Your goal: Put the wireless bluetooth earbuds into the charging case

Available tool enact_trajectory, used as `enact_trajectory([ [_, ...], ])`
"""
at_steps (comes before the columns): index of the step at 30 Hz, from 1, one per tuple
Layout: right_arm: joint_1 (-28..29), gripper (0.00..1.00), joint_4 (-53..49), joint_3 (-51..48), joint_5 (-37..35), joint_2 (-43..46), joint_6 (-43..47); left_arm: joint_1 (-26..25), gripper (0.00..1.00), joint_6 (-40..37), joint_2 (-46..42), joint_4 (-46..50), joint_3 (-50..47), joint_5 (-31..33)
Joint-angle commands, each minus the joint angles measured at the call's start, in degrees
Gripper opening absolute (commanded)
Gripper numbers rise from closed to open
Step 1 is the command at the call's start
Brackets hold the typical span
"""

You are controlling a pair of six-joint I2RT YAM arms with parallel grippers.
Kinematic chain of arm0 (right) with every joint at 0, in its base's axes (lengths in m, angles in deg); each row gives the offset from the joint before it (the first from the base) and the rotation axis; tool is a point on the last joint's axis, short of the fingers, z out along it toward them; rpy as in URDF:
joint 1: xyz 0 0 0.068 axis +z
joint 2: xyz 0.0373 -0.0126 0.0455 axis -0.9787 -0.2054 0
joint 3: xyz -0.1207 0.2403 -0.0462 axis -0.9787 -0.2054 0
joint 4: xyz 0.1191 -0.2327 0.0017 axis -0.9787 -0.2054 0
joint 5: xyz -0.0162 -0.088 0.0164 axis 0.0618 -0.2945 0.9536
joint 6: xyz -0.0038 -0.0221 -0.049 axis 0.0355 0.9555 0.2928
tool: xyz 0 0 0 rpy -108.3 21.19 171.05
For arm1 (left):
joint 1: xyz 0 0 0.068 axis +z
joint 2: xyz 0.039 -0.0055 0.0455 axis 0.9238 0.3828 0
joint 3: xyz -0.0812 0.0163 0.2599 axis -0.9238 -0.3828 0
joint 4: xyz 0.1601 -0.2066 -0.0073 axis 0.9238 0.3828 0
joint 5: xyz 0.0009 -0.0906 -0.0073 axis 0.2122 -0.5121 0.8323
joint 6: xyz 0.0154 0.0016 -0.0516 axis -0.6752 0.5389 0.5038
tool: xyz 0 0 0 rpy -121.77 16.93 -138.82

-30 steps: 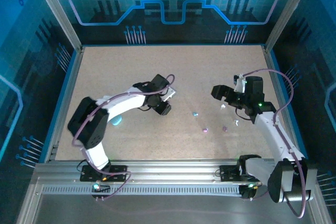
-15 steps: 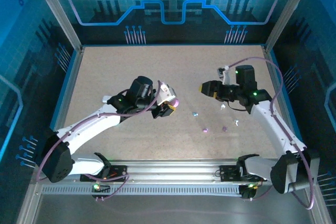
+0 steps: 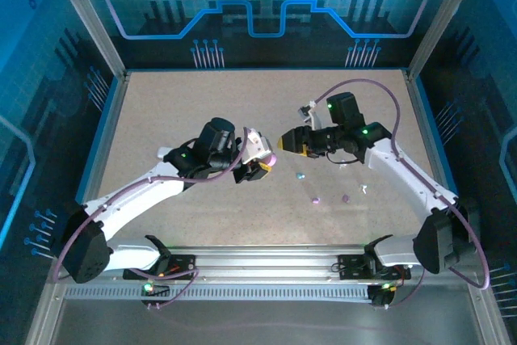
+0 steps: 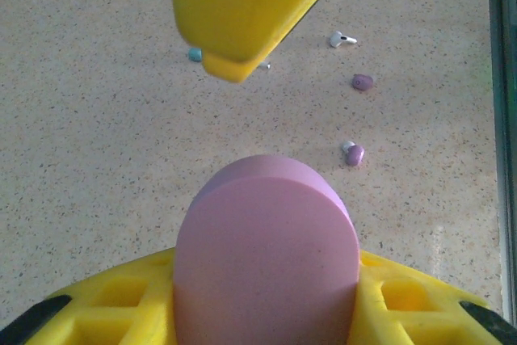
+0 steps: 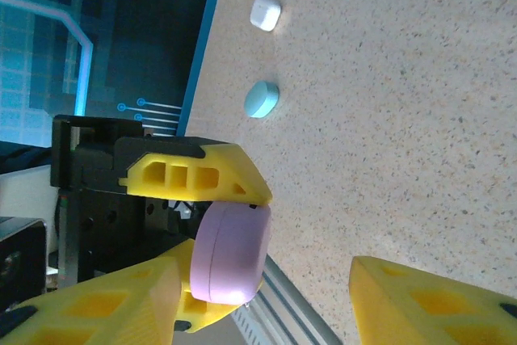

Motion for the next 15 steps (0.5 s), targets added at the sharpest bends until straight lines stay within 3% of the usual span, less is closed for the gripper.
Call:
enact_trajectory([
  [1, 1.6, 0.59, -1.9, 2.5, 3.1, -1.0, -0.1, -0.6, 0.35, -1.4, -1.8, -0.9, 1.2, -1.1],
  [15, 4.2, 0.53, -5.4, 6.0, 6.2, -6.9, 2.1, -0.8, 0.35, -1.9, -1.6, -0.7, 1.6, -0.5],
])
